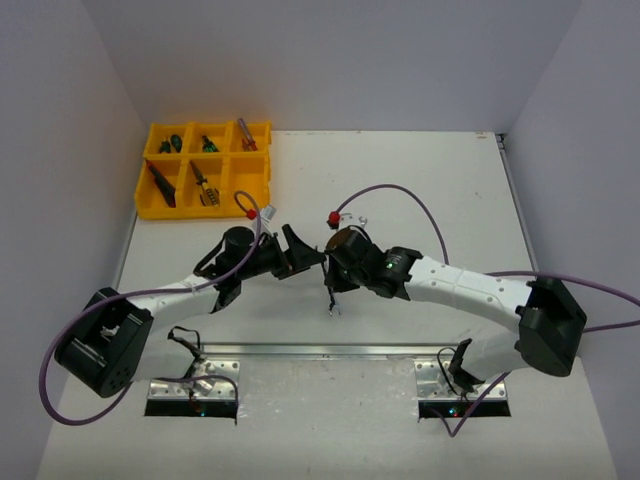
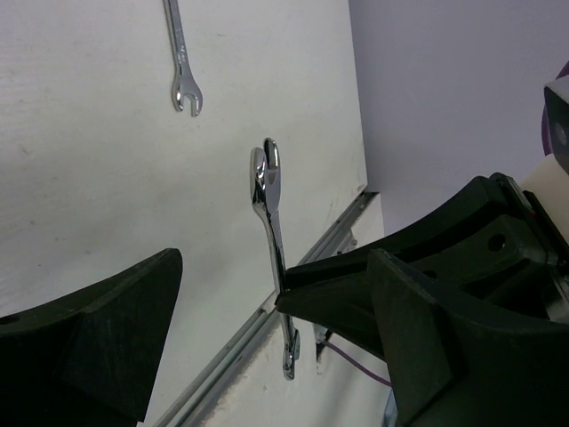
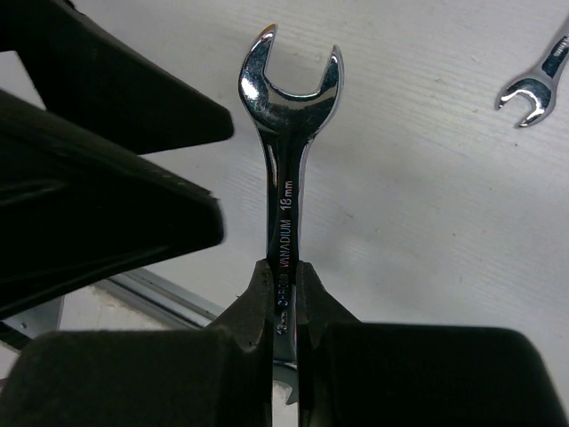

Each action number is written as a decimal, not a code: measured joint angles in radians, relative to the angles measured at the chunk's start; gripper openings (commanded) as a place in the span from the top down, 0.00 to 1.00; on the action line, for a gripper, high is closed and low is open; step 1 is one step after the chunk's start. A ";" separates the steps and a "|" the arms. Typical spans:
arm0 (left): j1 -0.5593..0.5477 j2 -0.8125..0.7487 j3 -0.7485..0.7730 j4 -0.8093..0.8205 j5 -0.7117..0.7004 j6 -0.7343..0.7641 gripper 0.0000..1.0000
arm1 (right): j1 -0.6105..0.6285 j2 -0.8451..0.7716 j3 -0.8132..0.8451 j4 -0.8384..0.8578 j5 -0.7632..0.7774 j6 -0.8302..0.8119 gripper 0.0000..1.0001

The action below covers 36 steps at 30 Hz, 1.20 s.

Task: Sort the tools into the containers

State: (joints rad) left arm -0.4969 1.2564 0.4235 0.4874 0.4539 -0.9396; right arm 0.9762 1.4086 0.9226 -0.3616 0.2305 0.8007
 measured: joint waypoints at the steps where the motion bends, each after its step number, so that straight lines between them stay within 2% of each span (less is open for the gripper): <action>1: -0.012 0.016 0.007 0.010 -0.002 -0.006 0.33 | 0.002 -0.004 0.000 0.005 -0.006 -0.003 1.00; 4: -0.046 0.048 0.025 0.026 -0.012 -0.023 0.46 | 0.008 -0.010 0.000 0.022 -0.026 -0.008 1.00; 7: -0.070 0.081 0.051 0.043 -0.024 -0.035 0.66 | 0.011 -0.015 0.000 0.031 -0.039 -0.009 1.00; 8: -0.075 0.091 0.058 0.047 -0.027 -0.040 0.74 | 0.011 -0.017 0.000 0.033 -0.042 -0.009 1.00; 9: -0.079 0.099 0.063 0.051 -0.032 -0.045 0.89 | 0.012 -0.020 0.000 0.035 -0.045 -0.009 1.00; 10: -0.080 0.105 0.064 0.055 -0.038 -0.048 0.99 | 0.012 -0.024 0.000 0.036 -0.047 -0.009 1.00; 13: -0.084 0.109 0.065 0.059 -0.048 -0.054 1.00 | 0.013 -0.039 0.000 0.039 -0.045 -0.009 0.98; 14: -0.084 0.109 0.065 0.063 -0.049 -0.057 1.00 | 0.013 -0.042 0.000 0.039 -0.042 -0.009 0.87; 15: -0.085 0.109 0.066 0.065 -0.050 -0.057 1.00 | 0.013 -0.044 0.000 0.039 -0.039 -0.009 0.53; 16: -0.085 0.109 0.068 0.063 -0.053 -0.057 1.00 | 0.013 -0.045 0.000 0.039 -0.037 -0.010 0.31; 17: -0.085 0.109 0.075 0.050 -0.060 -0.051 1.00 | 0.013 -0.048 0.000 0.040 -0.034 -0.007 0.25; 19: -0.085 0.108 0.093 0.015 -0.082 -0.031 1.00 | 0.013 -0.059 0.000 0.042 -0.029 -0.006 0.07; 20: -0.085 0.108 0.102 -0.001 -0.092 -0.021 1.00 | 0.013 -0.066 0.000 0.043 -0.026 -0.007 0.04; 25: -0.038 0.106 0.287 -0.310 -0.300 0.126 1.00 | 0.013 -0.153 0.000 -0.027 0.053 0.009 0.01; 31: 0.174 0.144 0.555 -0.586 -0.546 0.278 1.00 | -0.053 -0.345 -0.037 -0.108 0.136 0.013 0.01; 36: 0.319 0.320 0.779 -0.698 -0.649 0.343 1.00 | -0.141 -0.401 -0.088 -0.136 0.132 0.011 0.01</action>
State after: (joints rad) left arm -0.1783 1.5761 1.2022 -0.2109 -0.1951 -0.5971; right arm 0.8356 1.0080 0.8346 -0.4976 0.3628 0.8114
